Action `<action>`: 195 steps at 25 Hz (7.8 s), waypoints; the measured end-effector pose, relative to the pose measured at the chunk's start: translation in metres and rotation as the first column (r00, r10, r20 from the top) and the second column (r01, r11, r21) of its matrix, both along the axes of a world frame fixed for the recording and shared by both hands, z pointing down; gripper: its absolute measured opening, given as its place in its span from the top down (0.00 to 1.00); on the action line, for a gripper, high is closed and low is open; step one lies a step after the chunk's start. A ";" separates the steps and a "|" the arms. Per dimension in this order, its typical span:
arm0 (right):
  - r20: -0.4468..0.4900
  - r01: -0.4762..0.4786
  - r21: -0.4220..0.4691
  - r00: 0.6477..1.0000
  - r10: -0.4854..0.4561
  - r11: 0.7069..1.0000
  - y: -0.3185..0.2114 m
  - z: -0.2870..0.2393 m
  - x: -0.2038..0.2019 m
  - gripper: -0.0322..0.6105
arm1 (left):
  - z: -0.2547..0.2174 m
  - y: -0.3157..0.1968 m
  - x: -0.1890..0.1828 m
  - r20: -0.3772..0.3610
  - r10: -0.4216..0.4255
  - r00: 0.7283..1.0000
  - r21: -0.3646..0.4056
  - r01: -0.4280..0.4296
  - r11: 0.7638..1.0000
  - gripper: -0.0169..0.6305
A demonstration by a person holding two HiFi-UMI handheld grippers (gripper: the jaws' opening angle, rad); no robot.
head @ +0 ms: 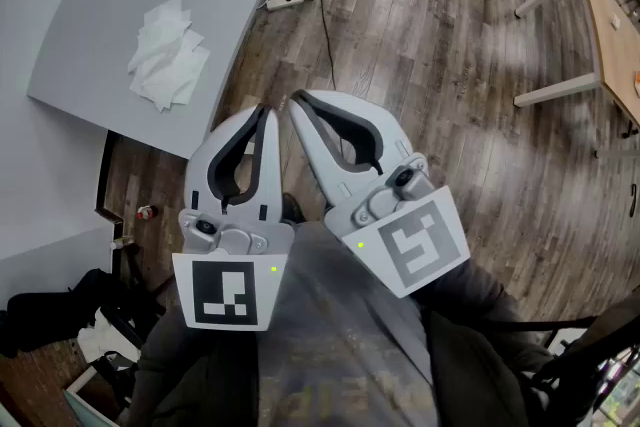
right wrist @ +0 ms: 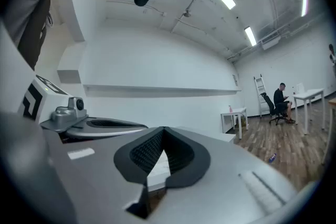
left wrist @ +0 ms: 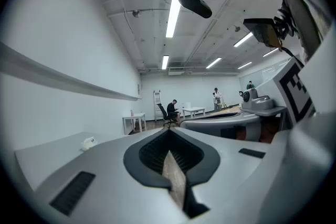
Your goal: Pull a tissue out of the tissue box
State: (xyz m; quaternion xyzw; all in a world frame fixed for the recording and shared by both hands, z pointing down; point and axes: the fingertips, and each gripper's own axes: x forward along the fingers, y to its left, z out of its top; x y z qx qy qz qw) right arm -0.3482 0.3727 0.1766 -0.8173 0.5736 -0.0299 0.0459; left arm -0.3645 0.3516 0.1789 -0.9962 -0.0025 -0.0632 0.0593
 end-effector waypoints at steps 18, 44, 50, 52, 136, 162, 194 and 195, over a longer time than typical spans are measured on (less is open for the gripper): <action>0.028 0.010 0.031 1.000 -0.011 0.999 -0.003 0.015 0.091 0.95 | 0.020 -0.009 0.075 0.024 -0.058 0.998 -0.009 0.059 0.998 0.97; -0.049 0.206 0.018 0.978 -0.205 0.978 -0.235 -0.003 0.374 0.95 | 0.016 -0.265 0.354 -0.028 -0.323 0.946 0.000 0.323 0.946 0.97; -0.031 0.362 0.010 0.932 -0.362 0.932 -0.291 0.006 0.443 0.95 | 0.006 -0.324 0.423 -0.082 -0.483 0.872 -0.025 0.483 0.875 0.97; -0.026 0.419 0.003 0.908 -0.419 0.908 -0.309 0.010 0.465 0.95 | 0.010 -0.337 0.441 -0.073 -0.533 0.843 -0.026 0.533 0.846 0.97; 0.037 0.904 -0.400 0.178 -0.983 0.149 -0.740 0.224 0.445 0.94 | 0.290 -0.723 0.448 0.367 -0.839 0.402 -0.303 0.904 0.301 0.97; -0.106 0.968 -0.249 0.004 -0.994 0.030 -0.671 0.041 0.348 0.95 | 0.139 -0.584 0.382 0.240 -0.927 0.287 -0.342 0.919 0.196 0.97; 0.104 0.873 -0.457 -0.140 -0.985 -0.172 -0.426 0.264 0.130 0.81 | 0.121 -0.403 0.123 0.187 -0.981 0.043 -0.251 0.968 -0.005 0.97; 0.106 0.878 -0.448 -0.132 -0.986 -0.166 -0.422 0.261 0.135 0.81 | 0.121 -0.403 0.126 0.183 -0.982 0.046 -0.250 0.968 -0.001 0.97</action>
